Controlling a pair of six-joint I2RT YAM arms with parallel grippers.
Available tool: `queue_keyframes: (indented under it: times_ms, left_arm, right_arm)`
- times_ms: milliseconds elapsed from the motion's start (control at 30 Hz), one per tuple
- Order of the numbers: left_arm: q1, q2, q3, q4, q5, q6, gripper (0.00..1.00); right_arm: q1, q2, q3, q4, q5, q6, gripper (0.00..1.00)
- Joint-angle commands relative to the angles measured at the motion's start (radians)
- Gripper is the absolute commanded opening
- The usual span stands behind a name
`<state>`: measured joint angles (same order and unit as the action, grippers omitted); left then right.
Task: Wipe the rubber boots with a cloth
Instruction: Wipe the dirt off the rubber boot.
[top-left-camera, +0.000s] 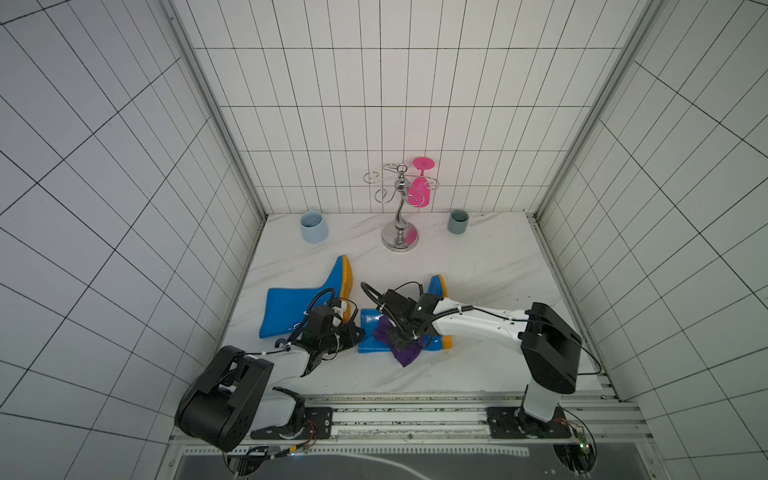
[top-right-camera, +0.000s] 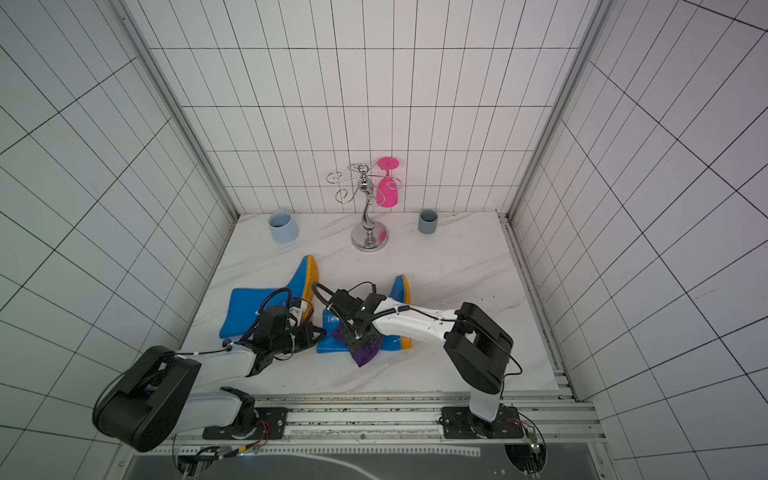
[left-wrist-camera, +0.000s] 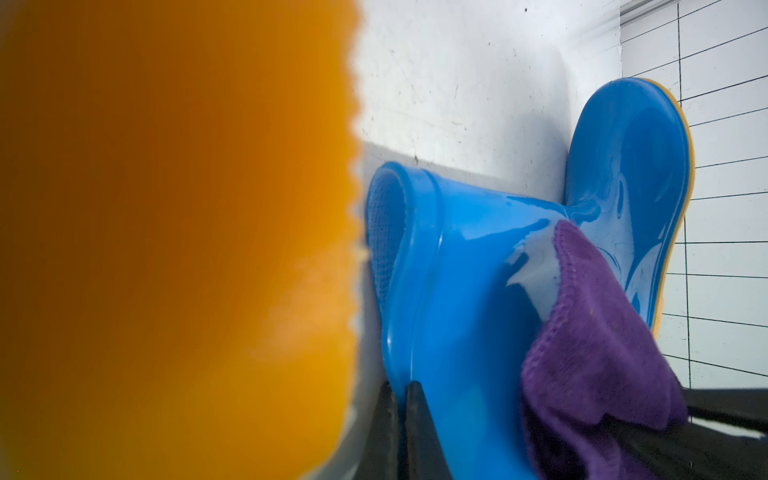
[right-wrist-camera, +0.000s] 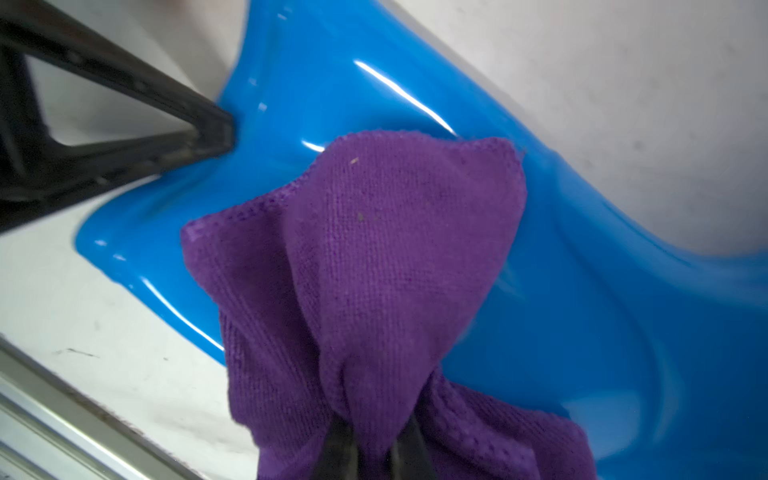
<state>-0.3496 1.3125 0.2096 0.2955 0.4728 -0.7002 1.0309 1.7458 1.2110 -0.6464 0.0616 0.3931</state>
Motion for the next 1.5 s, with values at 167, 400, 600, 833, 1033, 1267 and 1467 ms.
queue_keyframes:
  times_ms: [167,400,600,833,1033,1267,1467]
  left_arm:
    - [-0.005,0.004,-0.029,-0.067,0.023,-0.004,0.0]
    - [-0.005,0.007,-0.028,-0.068,0.023,-0.004,0.0]
    - [-0.005,0.009,-0.027,-0.067,0.023,-0.003,0.0]
    - [-0.005,0.009,-0.027,-0.068,0.024,-0.002,0.0]
    - [-0.004,0.011,-0.025,-0.068,0.023,-0.002,0.0]
    - [-0.004,0.012,-0.024,-0.067,0.023,-0.002,0.0]
    - [-0.004,0.011,-0.026,-0.067,0.023,-0.002,0.0]
  right_arm:
    - [-0.101,-0.205,-0.238,-0.063,0.094,0.061,0.0]
    - [-0.181,-0.321,-0.235,-0.105,0.126,0.039,0.0]
    - [-0.067,-0.211,-0.1,-0.034,0.061,0.034,0.0]
    - [0.065,-0.043,0.044,0.018,0.053,0.017,0.0]
    - [0.141,0.017,0.11,0.012,0.059,-0.043,0.0]
    - [0.177,0.057,0.126,0.039,-0.014,-0.127,0.0]
    - [0.159,0.074,0.104,0.032,0.02,-0.121,0.0]
